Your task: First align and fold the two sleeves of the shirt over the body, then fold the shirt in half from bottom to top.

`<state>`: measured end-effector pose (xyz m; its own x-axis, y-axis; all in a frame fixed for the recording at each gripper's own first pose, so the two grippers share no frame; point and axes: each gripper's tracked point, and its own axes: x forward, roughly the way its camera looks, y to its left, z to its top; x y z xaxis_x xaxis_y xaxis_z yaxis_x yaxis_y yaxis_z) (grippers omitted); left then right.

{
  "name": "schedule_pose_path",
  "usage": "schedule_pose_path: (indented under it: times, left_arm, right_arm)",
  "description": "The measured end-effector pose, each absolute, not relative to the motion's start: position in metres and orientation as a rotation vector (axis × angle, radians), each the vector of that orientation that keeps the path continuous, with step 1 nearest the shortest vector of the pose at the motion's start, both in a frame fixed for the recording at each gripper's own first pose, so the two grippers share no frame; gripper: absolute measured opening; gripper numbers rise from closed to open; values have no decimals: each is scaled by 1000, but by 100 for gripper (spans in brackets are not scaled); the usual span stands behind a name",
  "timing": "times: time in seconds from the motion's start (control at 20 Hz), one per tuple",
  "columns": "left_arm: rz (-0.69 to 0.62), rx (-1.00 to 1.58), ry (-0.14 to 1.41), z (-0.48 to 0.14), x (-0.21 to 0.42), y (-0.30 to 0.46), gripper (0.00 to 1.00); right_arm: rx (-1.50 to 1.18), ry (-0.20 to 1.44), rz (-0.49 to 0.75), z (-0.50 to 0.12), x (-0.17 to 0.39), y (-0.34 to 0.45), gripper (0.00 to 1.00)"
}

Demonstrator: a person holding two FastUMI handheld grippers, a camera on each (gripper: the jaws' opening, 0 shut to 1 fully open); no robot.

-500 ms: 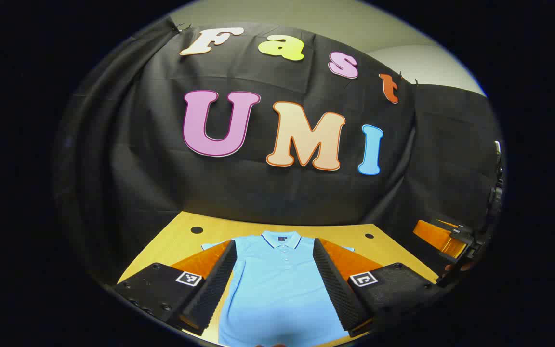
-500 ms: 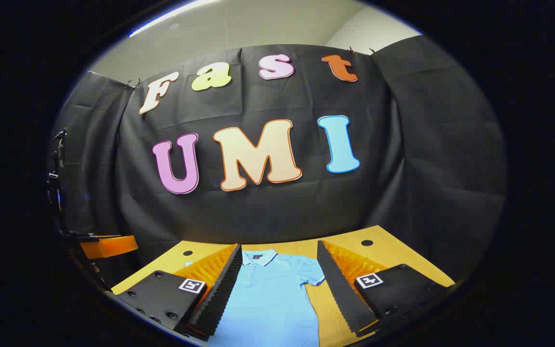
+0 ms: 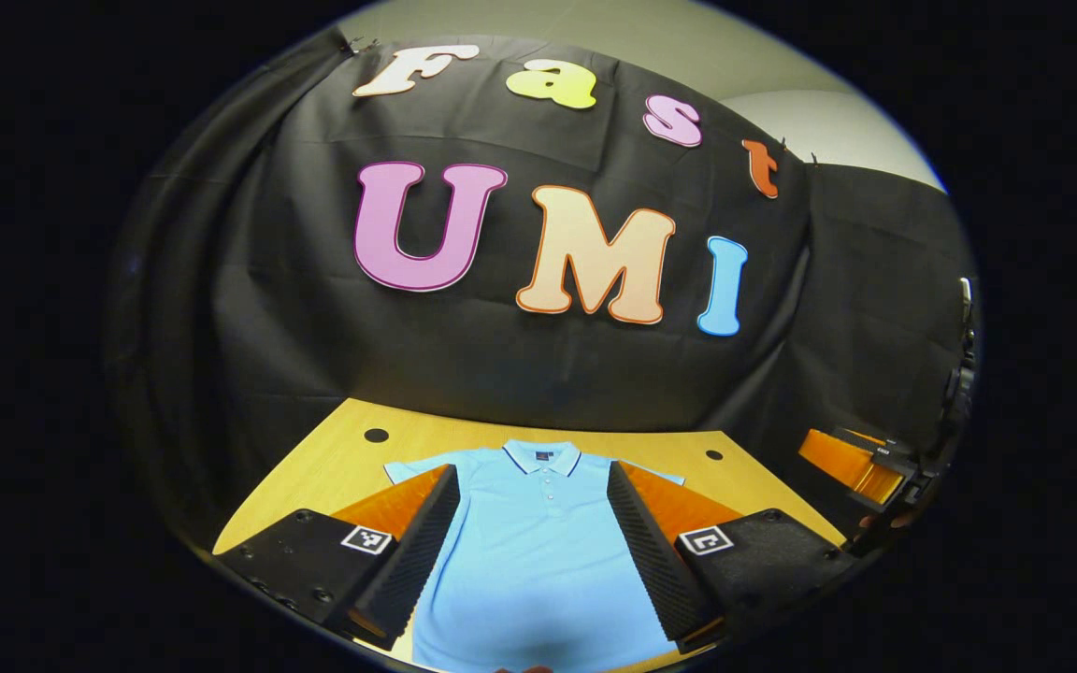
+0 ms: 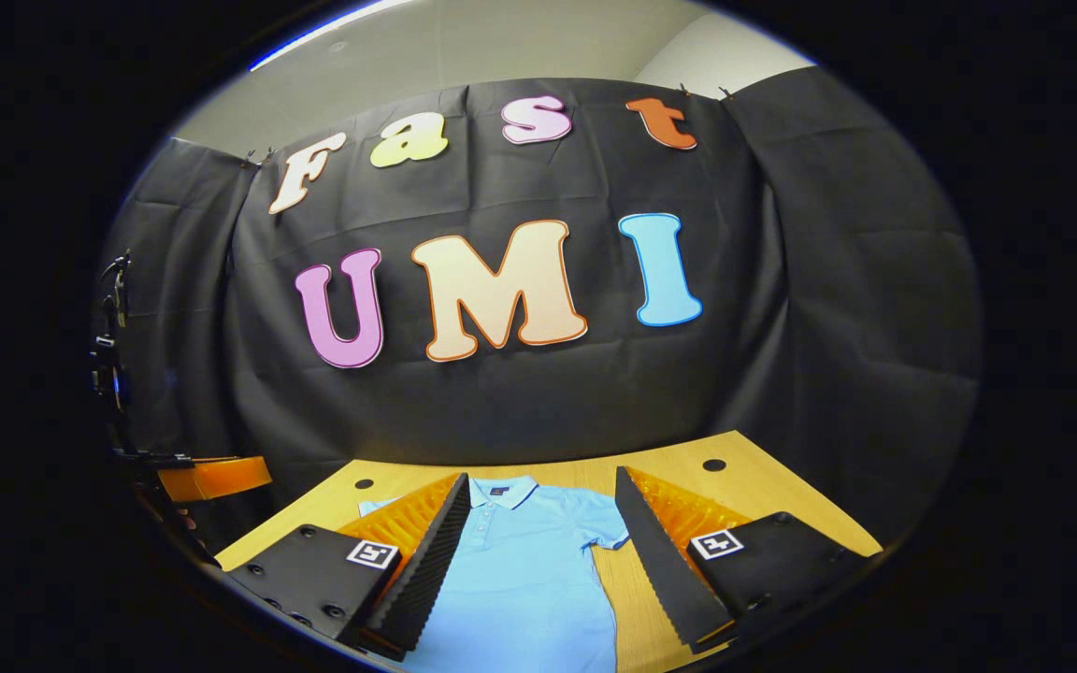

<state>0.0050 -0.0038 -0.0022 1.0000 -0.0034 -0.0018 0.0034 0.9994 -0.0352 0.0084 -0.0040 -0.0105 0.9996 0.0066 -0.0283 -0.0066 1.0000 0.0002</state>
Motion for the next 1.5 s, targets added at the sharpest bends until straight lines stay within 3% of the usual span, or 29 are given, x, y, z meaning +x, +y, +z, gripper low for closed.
schedule_pose_path:
  times: [0.2,0.25,0.3,0.5,1.0,1.25,1.45,1.5]
  left_arm:
    - [-2,-53,3,-8,1,-4,95]
    - [4,-51,5,-9,1,-3,95]
    - [9,-50,8,-10,1,-1,95]
    - [26,-64,22,-16,1,1,95]
    - [132,-90,74,-32,0,19,95]
    - [181,-99,100,-37,8,26,95]
    - [217,-92,115,-41,16,28,95]
    - [227,-80,128,-44,18,29,95]
  right_arm:
    - [7,34,14,-14,9,-2,98]
    - [7,36,18,-15,11,-2,93]
    - [5,38,23,-16,13,-2,97]
    - [-21,61,43,-25,30,-5,98]
    - [-69,124,20,-50,163,-65,97]
    - [-106,203,-7,-109,245,-99,93]
    - [-150,306,-48,-178,292,-132,98]
    - [-161,343,-55,-196,298,-138,94]
